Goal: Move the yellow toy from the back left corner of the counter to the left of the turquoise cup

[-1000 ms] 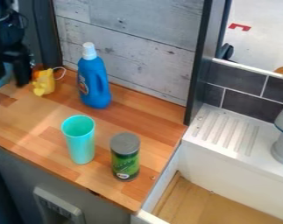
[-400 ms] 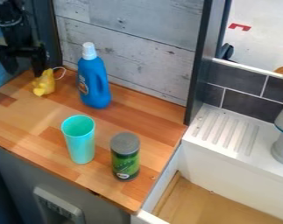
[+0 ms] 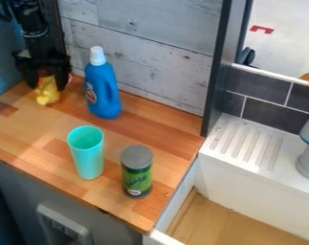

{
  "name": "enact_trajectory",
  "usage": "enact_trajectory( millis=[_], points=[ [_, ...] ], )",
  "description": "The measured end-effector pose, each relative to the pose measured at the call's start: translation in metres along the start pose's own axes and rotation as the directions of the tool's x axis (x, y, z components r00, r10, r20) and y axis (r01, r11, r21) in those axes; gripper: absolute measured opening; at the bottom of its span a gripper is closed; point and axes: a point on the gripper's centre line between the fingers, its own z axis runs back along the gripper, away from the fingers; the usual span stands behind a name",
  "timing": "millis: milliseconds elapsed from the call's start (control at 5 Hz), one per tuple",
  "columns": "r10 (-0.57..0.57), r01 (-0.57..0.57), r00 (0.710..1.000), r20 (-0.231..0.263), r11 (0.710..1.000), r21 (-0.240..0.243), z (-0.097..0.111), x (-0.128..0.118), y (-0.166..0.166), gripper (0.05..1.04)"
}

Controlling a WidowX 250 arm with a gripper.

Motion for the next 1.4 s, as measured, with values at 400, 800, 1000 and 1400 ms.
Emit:
enact_trajectory(
  millis=[400,800,1000,1400],
  points=[
    [0.043,-0.041,0.998,-0.045,0.998,0.050,-0.023,0.005,0.001,0.962],
    [0.052,-0.047,0.997,-0.063,0.995,0.090,-0.030,0.002,0.004,0.541],
    [0.051,-0.047,0.996,-0.066,0.997,0.063,-0.025,-0.002,0.000,0.466],
    [0.023,-0.024,0.997,0.073,1.000,0.013,0.040,-0.030,0.000,0.453]
  ],
)
